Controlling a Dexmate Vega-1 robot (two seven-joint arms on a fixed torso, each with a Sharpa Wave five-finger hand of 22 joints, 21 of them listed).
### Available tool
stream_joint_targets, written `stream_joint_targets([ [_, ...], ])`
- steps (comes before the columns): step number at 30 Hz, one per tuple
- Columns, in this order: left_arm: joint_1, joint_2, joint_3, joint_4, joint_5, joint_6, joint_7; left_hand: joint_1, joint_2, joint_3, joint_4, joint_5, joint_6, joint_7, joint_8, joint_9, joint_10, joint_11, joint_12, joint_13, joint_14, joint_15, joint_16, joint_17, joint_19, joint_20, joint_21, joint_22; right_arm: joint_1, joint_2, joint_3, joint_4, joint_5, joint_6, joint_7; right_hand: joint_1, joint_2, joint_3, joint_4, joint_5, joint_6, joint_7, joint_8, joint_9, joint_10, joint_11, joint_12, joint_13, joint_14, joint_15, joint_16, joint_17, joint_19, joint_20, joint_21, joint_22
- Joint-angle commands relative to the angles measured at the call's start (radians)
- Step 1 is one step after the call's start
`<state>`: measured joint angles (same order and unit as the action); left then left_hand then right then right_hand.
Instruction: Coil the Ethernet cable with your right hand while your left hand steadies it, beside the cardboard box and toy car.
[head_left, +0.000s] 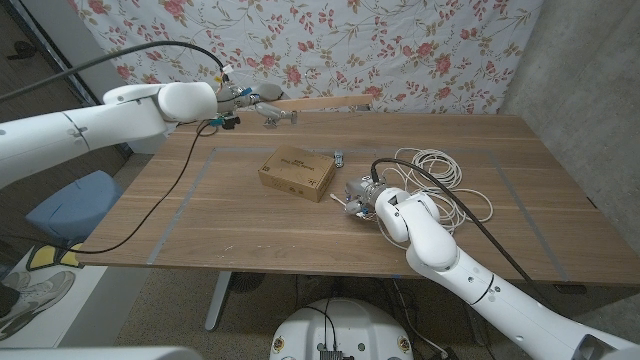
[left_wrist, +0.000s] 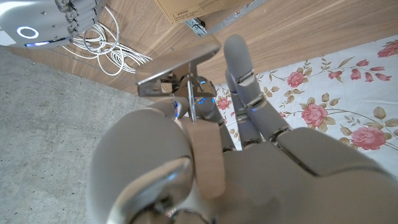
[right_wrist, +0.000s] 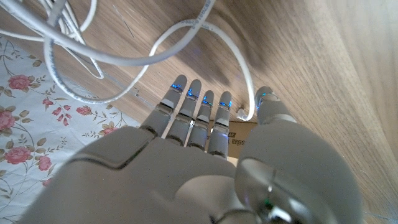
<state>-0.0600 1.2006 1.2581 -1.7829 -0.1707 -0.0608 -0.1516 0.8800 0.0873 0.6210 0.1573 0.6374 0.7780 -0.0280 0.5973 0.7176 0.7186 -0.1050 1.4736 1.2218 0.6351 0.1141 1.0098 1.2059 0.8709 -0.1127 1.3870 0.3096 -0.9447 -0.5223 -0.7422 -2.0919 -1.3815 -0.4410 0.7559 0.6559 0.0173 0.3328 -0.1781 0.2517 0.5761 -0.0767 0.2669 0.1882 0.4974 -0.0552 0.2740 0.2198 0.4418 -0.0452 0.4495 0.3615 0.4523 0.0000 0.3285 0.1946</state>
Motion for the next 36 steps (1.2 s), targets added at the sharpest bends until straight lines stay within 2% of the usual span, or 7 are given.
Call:
stream_joint_targets([
  [1,-0.019,-0.002,0.020,0.012,-0.007,-0.017,-0.010,0.006,0.007,-0.002,0.000,-0.002,-0.007,0.000,0.010,0.000,-0.004,-0.002,0.008,0.000,0.369,-0.243,0.009,0.007,-0.324,0.065,0.009,-0.001,-0.007,0.023,-0.017,0.067,-0.083,0.008,-0.063,0.112,0.011,0.006,0.000,0.018,0.063,-0.025,0.015,0.006,0.051,-0.007,0.025,0.015,0.043,-0.148,0.048,0.047,0.027,-0.021,0.014,0.003],
  [9,-0.027,0.003,0.030,0.004,-0.008,-0.010,-0.015,0.007,0.009,-0.004,0.000,-0.003,-0.010,0.002,0.009,-0.004,-0.006,-0.002,0.012,0.003,0.367,-0.242,0.011,0.009,-0.326,0.065,0.013,-0.005,-0.030,0.021,-0.002,0.070,-0.075,0.022,-0.148,0.334,0.106,0.000,0.014,0.007,0.290,-0.070,0.060,0.009,0.267,-0.057,0.129,0.057,0.214,-0.183,0.201,0.196,0.080,-0.050,0.063,0.016],
  [12,-0.030,0.006,0.034,-0.003,-0.008,-0.001,-0.016,0.007,0.010,-0.005,0.000,-0.004,-0.010,0.004,0.010,-0.006,-0.007,0.000,0.015,0.005,0.371,-0.243,0.005,-0.003,-0.327,0.065,0.016,-0.006,-0.039,0.018,0.012,0.063,-0.046,0.029,-0.176,0.329,0.130,-0.010,0.042,-0.008,0.384,-0.071,0.087,0.010,0.327,-0.065,0.154,0.066,0.264,-0.172,0.204,0.208,0.066,-0.070,0.072,0.021],
  [16,-0.032,0.009,0.039,-0.009,-0.007,0.006,-0.017,0.007,0.011,-0.006,0.001,-0.005,-0.014,0.006,0.010,-0.007,-0.007,0.002,0.014,0.001,0.372,-0.242,0.008,0.002,-0.327,0.065,0.019,-0.008,-0.039,0.017,0.036,0.053,0.012,0.038,-0.191,0.269,0.131,-0.043,0.099,0.014,0.403,-0.074,0.050,-0.004,0.444,-0.042,0.174,0.041,0.350,-0.171,0.173,0.198,0.067,-0.091,0.108,0.039],
  [19,-0.032,0.012,0.042,-0.013,-0.010,0.008,-0.014,0.007,0.011,-0.006,0.001,-0.005,-0.014,0.005,0.012,-0.007,-0.008,0.000,0.018,0.005,0.370,-0.244,0.010,0.006,-0.328,0.064,0.021,-0.011,-0.041,0.018,0.038,0.051,0.009,0.025,-0.207,0.265,0.134,-0.051,0.113,0.042,0.378,-0.032,0.008,-0.006,0.537,-0.044,0.183,0.015,0.411,-0.174,0.141,0.183,0.087,-0.117,0.143,0.047],
  [31,-0.036,0.007,0.052,-0.025,-0.010,0.026,-0.006,0.006,0.013,-0.007,0.003,-0.007,-0.017,0.006,0.017,-0.007,-0.008,0.001,0.022,0.004,0.372,-0.242,0.007,0.000,-0.332,0.064,0.031,-0.011,-0.115,0.010,0.144,-0.001,0.177,-0.022,-0.426,0.267,0.185,-0.022,0.164,0.072,0.368,0.089,-0.033,0.002,0.590,-0.039,0.153,-0.014,0.544,-0.172,0.101,0.148,0.140,-0.157,0.237,0.082],
  [36,-0.037,0.001,0.055,-0.032,-0.007,0.037,0.000,0.005,0.013,-0.007,0.004,-0.007,-0.018,0.002,0.020,-0.005,-0.010,0.001,0.025,0.006,0.370,-0.242,0.009,0.004,-0.332,0.066,0.033,-0.014,-0.131,0.006,0.199,-0.026,0.284,-0.050,-0.474,0.251,0.193,0.020,0.239,0.078,0.345,0.130,-0.034,0.032,0.632,-0.022,0.175,0.019,0.613,-0.168,0.102,0.160,0.146,-0.154,0.299,0.118],
])
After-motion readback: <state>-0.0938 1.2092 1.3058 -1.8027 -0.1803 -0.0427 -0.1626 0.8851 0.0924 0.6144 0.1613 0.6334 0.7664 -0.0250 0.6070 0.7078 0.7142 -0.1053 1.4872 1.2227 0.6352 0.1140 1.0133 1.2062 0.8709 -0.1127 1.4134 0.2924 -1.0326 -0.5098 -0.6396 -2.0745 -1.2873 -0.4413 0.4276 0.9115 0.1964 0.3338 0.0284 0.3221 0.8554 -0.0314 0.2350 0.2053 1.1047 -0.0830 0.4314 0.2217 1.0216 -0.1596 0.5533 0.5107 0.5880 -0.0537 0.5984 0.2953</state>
